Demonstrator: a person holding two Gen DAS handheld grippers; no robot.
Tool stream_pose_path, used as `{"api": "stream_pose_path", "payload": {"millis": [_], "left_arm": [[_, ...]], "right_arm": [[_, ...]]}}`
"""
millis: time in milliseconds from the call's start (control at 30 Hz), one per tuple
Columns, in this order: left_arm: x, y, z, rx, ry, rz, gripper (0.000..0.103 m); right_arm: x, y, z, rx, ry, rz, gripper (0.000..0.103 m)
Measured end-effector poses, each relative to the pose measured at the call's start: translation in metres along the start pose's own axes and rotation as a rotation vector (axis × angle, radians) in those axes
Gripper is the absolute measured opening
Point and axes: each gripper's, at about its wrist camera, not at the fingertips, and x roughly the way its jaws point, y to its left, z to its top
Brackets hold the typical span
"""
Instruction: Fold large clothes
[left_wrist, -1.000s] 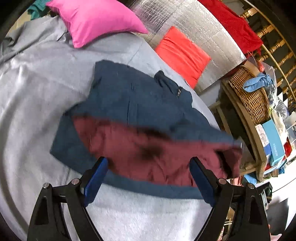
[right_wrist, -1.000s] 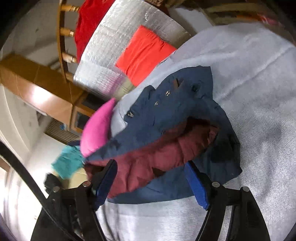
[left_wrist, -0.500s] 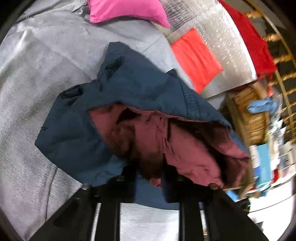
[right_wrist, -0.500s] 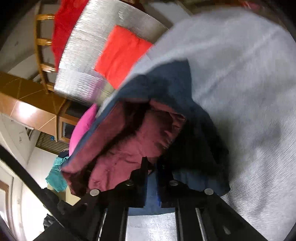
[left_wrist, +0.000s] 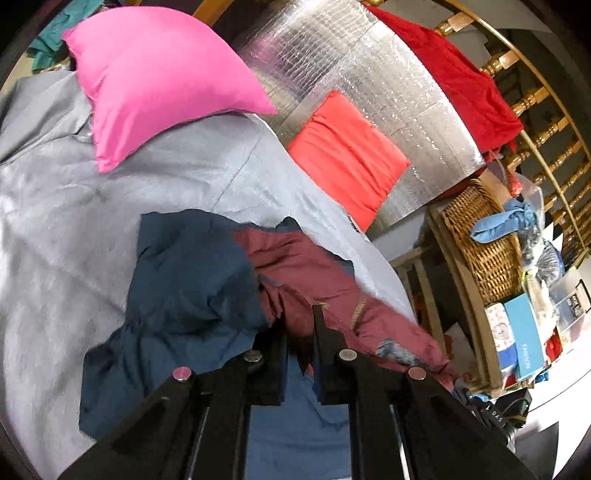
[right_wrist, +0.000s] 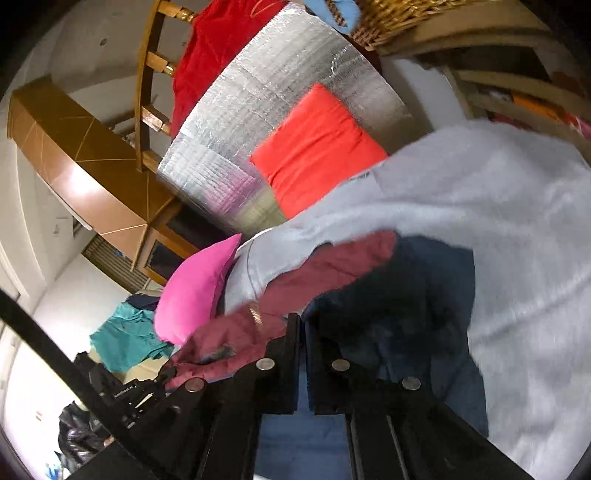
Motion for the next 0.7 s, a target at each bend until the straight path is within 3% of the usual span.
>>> {"api": "stream_pose_path", "payload": {"millis": [100,200,267,333,400,433,567,633,700], "left_arm": [[0.025,0.020,0.004,0.008,0.001,0.035,0.012],[0.052,0.033,0.001,-0.044,0.044,0.075,0.018],[0.056,0.041,-0.001,-0.067,0.026,0.081,0.050],[0.058,0.046,0.000,-0.076,0.035,0.110,0.059],[0.053,0.048,0.003,-0.092,0.037,0.088,0.062],[0.048,0.047,0.005,-0.093,0.029,0.076,0.066],[0.024,0.044,0.008,-0.071,-0.040,0.050,0.080],[0.004,0.049,0.003,-0.024,-0.074,0.082,0.083],[-0.004,0.058,-0.002,-0.009,-0.082,0.137,0.085]], "right_arm": [[0.028,-0.017,0.000,0.038,0.015,0.011,0.003],[0.052,-0.040,-0.007,0.073,0.065,-0.043,0.004],[0.061,-0.044,-0.009,0.075,0.064,-0.060,0.008],[0.066,-0.045,-0.010,0.073,0.061,-0.106,0.025],[0.064,-0.046,-0.008,0.072,0.049,-0.133,0.073],[0.058,-0.047,-0.007,0.069,0.025,-0.128,0.077],[0.027,-0.044,0.003,0.039,-0.019,-0.075,0.077],[0.011,-0.041,0.001,-0.006,-0.023,-0.065,0.077],[0.004,-0.042,-0.004,-0.059,0.005,-0.110,0.077]]}}
